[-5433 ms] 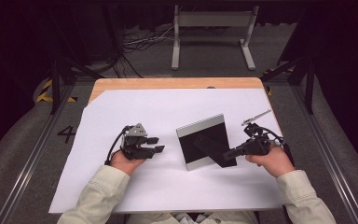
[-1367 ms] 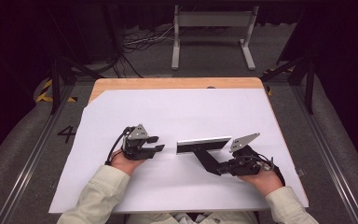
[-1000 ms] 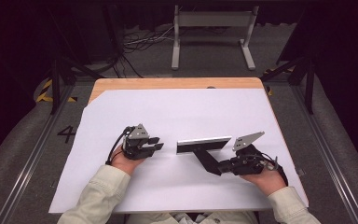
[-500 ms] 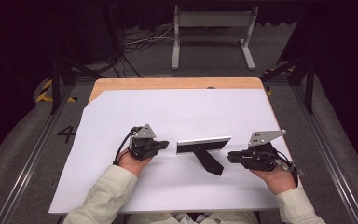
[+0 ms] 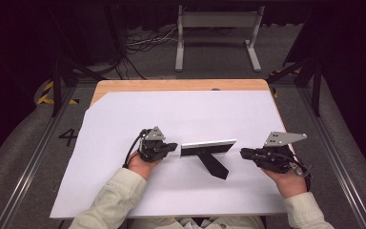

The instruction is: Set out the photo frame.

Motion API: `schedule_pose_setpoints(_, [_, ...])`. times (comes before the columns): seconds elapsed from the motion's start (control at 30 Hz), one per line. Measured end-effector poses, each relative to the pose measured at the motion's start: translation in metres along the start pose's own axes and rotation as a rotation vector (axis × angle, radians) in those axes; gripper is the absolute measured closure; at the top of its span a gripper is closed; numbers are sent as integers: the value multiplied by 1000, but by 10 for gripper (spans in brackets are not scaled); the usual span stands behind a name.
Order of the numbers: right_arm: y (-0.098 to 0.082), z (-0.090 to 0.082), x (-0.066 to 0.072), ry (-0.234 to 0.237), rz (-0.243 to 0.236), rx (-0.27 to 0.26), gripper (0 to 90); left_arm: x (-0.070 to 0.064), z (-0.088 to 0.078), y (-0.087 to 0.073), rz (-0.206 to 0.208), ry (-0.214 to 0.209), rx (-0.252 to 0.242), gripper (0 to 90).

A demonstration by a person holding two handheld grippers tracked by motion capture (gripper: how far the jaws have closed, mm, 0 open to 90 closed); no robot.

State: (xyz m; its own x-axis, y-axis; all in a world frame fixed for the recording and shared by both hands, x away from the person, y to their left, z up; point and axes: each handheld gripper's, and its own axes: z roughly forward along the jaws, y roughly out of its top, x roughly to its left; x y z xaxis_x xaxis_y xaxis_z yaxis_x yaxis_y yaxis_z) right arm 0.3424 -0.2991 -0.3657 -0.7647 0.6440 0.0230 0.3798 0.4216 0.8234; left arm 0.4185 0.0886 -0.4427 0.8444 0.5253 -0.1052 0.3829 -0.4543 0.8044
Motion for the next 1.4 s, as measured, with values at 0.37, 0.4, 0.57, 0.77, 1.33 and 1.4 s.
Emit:
schedule_pose_setpoints(0.37, [-4,-11,-2,-195,-14,-99,870,-2,9,1,6,-15,38,899])
schedule_pose_setpoints(0.4, [-5,-11,-3,-196,-7,-102,870,-2,10,1,8,-19,40,900])
schedule_pose_setpoints(0.57, [-8,-11,-7,-199,8,-98,869,-3,14,0,35,-37,58,899])
schedule_pose_setpoints(0.77, [-7,-11,-7,-186,11,-97,867,-6,19,0,73,-73,76,899])
schedule_pose_setpoints(1.33, [-9,-11,-13,-172,59,-77,813,-8,18,0,104,-120,89,900])
schedule_pose_setpoints(1.4, [-9,-13,-13,-175,63,-78,812,-10,18,1,120,-123,100,900])
